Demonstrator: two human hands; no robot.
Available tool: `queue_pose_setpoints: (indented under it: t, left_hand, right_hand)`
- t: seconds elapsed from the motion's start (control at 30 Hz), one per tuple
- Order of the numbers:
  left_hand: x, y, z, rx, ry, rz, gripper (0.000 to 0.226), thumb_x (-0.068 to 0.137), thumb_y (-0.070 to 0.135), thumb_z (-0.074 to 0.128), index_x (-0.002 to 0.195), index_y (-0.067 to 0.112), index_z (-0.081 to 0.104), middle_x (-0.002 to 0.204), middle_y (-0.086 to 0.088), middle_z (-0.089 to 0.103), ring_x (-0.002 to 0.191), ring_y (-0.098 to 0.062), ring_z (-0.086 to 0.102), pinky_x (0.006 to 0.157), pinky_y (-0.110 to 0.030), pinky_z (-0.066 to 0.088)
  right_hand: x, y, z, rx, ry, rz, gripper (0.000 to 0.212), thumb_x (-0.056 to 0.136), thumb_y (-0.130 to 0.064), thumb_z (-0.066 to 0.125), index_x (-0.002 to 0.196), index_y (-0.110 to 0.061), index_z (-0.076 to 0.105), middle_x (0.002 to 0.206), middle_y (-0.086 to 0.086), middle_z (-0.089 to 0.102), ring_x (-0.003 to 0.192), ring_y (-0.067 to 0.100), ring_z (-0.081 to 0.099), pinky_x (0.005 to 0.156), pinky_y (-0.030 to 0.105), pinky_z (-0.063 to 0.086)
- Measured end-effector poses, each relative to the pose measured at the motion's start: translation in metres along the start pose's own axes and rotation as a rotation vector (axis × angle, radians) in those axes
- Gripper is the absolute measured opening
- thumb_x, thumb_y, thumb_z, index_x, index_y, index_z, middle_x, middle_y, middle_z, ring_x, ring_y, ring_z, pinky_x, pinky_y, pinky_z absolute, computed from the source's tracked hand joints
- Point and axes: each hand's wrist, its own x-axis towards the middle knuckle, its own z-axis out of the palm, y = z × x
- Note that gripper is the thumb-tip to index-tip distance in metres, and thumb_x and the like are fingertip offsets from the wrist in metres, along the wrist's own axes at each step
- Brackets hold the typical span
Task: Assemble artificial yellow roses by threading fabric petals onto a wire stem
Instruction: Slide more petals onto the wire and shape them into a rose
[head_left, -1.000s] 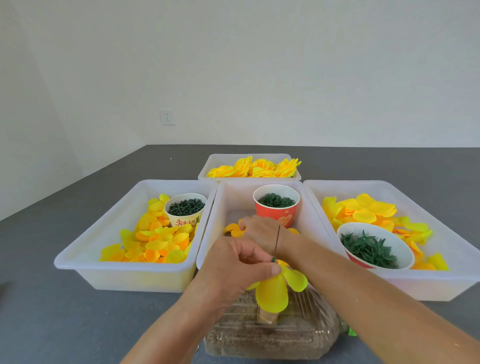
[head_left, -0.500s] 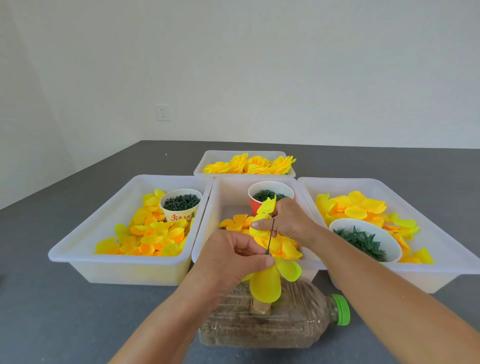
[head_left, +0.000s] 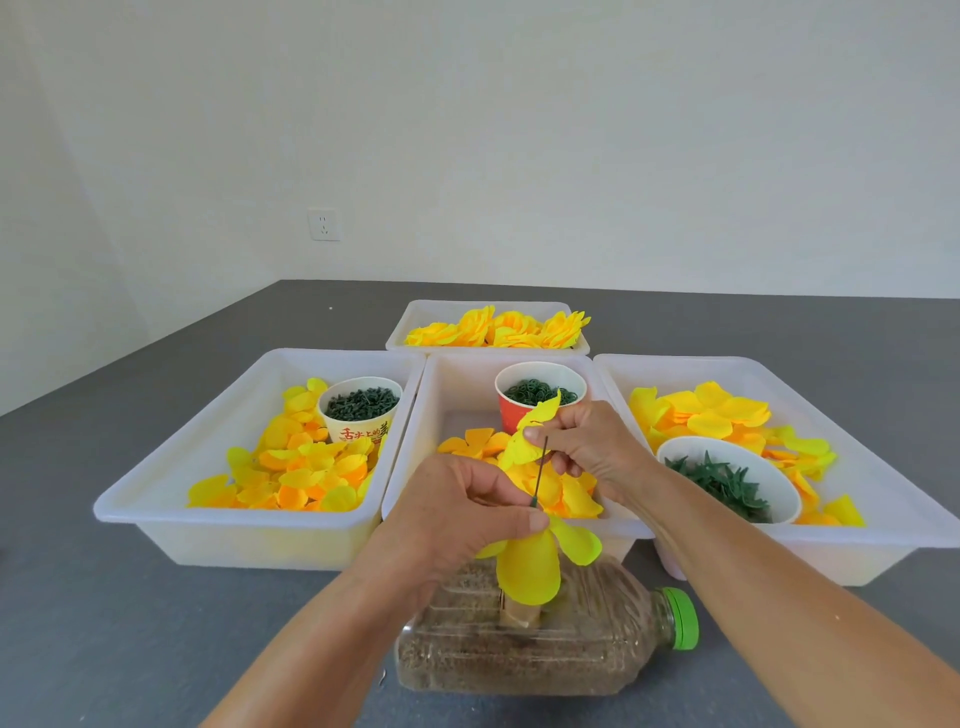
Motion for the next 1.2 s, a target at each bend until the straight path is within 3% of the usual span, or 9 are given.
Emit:
queue_pose_setpoints:
  t: [0.1, 0.4, 0.5, 0.57, 0.67, 0.77, 0.93, 1.07, 1.2]
  left_hand:
    - [0.002, 0.002, -0.007, -0.03, -0.051, -0.02, 0.01, 0.066, 0.003, 0.079, 0.073, 0.005, 0.073, 0.086, -0.019, 0.071, 0.074, -0.017, 0.062, 0.072, -0.024, 0.051]
    - [0.007, 0.004, -0.013, -0.004, -0.116, -0.03, 0.01, 0.065, 0.002, 0.078, 0.072, 0.004, 0.073, 0.089, -0.024, 0.07, 0.078, -0.021, 0.061, 0.069, -0.022, 0.05]
    - [0.007, 0.009, -0.019, 0.037, -0.169, -0.022, 0.014, 0.062, 0.009, 0.083, 0.073, 0.009, 0.075, 0.092, -0.021, 0.071, 0.083, -0.023, 0.063, 0.081, -0.031, 0.051]
    - [0.01, 0.013, -0.031, 0.07, -0.207, -0.019, 0.025, 0.057, 0.02, 0.086, 0.079, 0.013, 0.077, 0.09, -0.013, 0.073, 0.084, -0.017, 0.066, 0.084, -0.028, 0.049]
    - [0.027, 0.016, -0.047, 0.02, 0.002, 0.031, 0.01, 0.068, 0.014, 0.078, 0.078, 0.015, 0.075, 0.078, -0.003, 0.073, 0.072, -0.005, 0.065, 0.066, -0.012, 0.048]
    - [0.054, 0.012, -0.044, 0.268, 0.258, 0.118, 0.015, 0.07, 0.011, 0.08, 0.072, 0.022, 0.07, 0.07, 0.009, 0.068, 0.06, 0.005, 0.059, 0.052, -0.003, 0.04]
    - [0.082, 0.002, -0.015, 0.378, 0.067, 0.169, 0.027, 0.067, 0.018, 0.083, 0.082, 0.033, 0.066, 0.078, 0.015, 0.067, 0.069, 0.006, 0.057, 0.06, -0.012, 0.045]
    - [0.09, -0.009, -0.006, 0.254, -0.026, 0.158, 0.018, 0.076, 0.007, 0.075, 0.076, 0.023, 0.067, 0.058, 0.011, 0.065, 0.055, -0.001, 0.059, 0.051, -0.016, 0.048]
    - [0.092, -0.017, -0.013, 0.155, 0.014, 0.09, 0.019, 0.08, -0.004, 0.066, 0.072, 0.013, 0.068, 0.054, 0.002, 0.065, 0.047, -0.006, 0.059, 0.048, -0.017, 0.05]
  right_hand:
    - [0.001, 0.001, 0.001, -0.004, 0.021, -0.009, 0.018, 0.081, -0.012, 0.071, 0.07, -0.004, 0.059, 0.034, -0.002, 0.05, 0.037, 0.003, 0.052, 0.035, 0.013, 0.032]
    - [0.004, 0.005, 0.001, 0.082, 0.123, 0.022, 0.025, 0.072, -0.016, 0.08, 0.059, -0.011, 0.058, 0.037, -0.003, 0.049, 0.031, 0.006, 0.034, 0.033, 0.015, 0.027]
    - [0.005, 0.006, 0.001, 0.102, 0.128, 0.039, 0.026, 0.07, -0.019, 0.081, 0.06, -0.012, 0.058, 0.036, -0.005, 0.047, 0.031, 0.006, 0.034, 0.033, 0.015, 0.026]
    - [0.006, 0.006, -0.001, 0.149, 0.141, 0.067, 0.027, 0.07, -0.021, 0.081, 0.061, -0.011, 0.057, 0.035, -0.006, 0.046, 0.031, 0.005, 0.032, 0.032, 0.014, 0.025]
    - [0.007, 0.006, -0.002, 0.179, 0.134, 0.088, 0.03, 0.069, -0.024, 0.081, 0.06, -0.011, 0.055, 0.035, -0.006, 0.044, 0.031, 0.006, 0.029, 0.032, 0.015, 0.024]
    - [0.007, 0.004, -0.002, 0.223, 0.092, 0.1, 0.033, 0.069, -0.024, 0.081, 0.058, -0.013, 0.052, 0.036, -0.006, 0.04, 0.033, 0.006, 0.027, 0.034, 0.015, 0.021]
    - [0.007, 0.002, 0.004, 0.23, 0.034, 0.088, 0.041, 0.073, -0.026, 0.078, 0.054, -0.017, 0.043, 0.037, -0.009, 0.03, 0.031, 0.005, 0.02, 0.032, 0.013, 0.018]
    - [0.006, 0.003, 0.006, 0.223, -0.002, 0.101, 0.039, 0.073, -0.03, 0.077, 0.057, -0.016, 0.045, 0.044, -0.004, 0.036, 0.033, 0.005, 0.02, 0.035, 0.013, 0.015]
    - [0.005, 0.003, 0.006, 0.223, 0.019, 0.123, 0.04, 0.07, -0.037, 0.078, 0.056, -0.02, 0.044, 0.043, -0.012, 0.025, 0.035, 0.006, 0.018, 0.036, 0.015, 0.015]
